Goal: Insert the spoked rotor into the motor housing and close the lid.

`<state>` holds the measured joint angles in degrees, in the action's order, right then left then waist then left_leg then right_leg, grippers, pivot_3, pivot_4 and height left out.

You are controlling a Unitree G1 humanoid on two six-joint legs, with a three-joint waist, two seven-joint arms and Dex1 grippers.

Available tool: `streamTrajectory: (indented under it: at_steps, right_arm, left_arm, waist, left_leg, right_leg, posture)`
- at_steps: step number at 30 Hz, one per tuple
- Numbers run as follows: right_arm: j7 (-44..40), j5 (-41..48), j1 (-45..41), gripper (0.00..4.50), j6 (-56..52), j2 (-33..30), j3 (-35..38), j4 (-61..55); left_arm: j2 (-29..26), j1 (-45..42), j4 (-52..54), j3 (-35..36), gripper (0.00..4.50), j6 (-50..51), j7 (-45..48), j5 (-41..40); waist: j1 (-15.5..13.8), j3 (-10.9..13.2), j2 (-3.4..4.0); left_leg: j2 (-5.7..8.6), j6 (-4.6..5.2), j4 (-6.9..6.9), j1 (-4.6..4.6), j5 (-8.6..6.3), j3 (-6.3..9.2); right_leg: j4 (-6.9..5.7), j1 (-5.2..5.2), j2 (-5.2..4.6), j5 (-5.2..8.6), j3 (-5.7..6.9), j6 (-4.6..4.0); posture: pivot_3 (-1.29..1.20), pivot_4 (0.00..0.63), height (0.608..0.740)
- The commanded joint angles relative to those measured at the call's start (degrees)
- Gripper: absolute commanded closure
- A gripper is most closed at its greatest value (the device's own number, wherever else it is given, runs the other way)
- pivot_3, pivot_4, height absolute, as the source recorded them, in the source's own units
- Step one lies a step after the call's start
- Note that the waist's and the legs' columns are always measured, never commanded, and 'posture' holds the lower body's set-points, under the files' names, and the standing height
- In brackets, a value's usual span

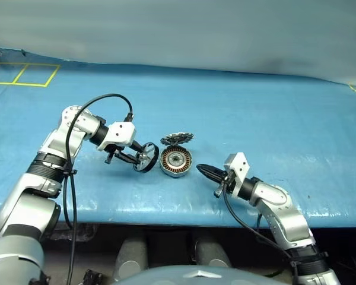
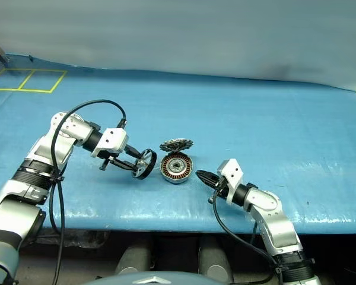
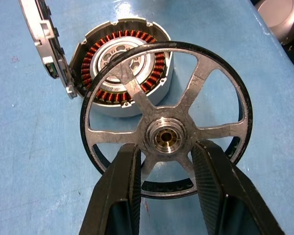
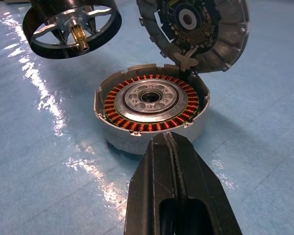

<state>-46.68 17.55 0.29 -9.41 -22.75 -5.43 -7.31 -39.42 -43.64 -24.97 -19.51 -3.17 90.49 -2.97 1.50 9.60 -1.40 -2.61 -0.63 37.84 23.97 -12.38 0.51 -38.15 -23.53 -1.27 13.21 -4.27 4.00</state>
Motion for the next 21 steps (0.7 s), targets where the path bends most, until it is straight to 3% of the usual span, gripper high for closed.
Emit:
streamTrajectory:
  at_steps: [1, 21]
  right_arm:
    - [-3.07, 2.50, -0.18, 4.50, 3.97, 0.72, 0.62, 0.13]
    - [-3.41, 0.98, 1.93, 4.50, 8.13, 1.51, -0.07, 3.13]
  left_arm:
    - [1.22, -1.55, 1.81, 0.64, 3.19, 0.80, 0.05, -0.74]
    - [10.82, -7.69, -5.21, -2.33, 3.19, -1.16, -0.56, 1.86]
  waist:
    - [0.02, 0.00, 0.00]
    - [-0.01, 0.00, 0.00]
  left_leg:
    - [0.00, 0.00, 0.00, 0.00, 0.00, 0.00]
    - [0.01, 0.00, 0.01, 0.00, 0.00, 0.01]
  right_leg:
    - [0.00, 0.00, 0.01, 0.00, 0.00, 0.00]
    - [0.00, 0.01, 0.02, 0.00, -0.01, 0.00]
  posture:
    - [0.00, 0.150, 0.740]
    - [0.00, 0.150, 0.740]
